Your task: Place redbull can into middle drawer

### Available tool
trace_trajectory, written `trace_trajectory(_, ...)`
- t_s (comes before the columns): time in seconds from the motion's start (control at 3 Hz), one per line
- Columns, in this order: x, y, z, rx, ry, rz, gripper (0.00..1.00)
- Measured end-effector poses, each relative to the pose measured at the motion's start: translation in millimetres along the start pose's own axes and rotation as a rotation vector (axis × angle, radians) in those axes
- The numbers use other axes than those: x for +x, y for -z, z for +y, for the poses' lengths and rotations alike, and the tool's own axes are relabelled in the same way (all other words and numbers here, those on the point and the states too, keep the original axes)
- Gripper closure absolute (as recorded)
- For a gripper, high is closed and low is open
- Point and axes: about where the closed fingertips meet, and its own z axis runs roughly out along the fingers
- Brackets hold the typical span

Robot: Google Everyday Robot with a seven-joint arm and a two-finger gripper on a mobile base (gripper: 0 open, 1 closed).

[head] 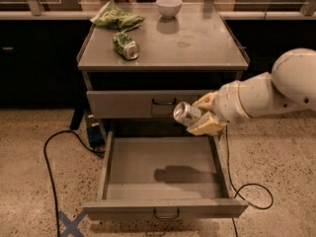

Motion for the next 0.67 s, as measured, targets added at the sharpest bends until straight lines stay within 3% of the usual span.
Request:
trace_trajectory(0.33,36.4,-94.1,39.5,-0.052,-0.004,-0.021,1.0)
trace_trajectory(0.67,36.4,-94.1,39.5,-0.052,-0.004,-0.021,1.0)
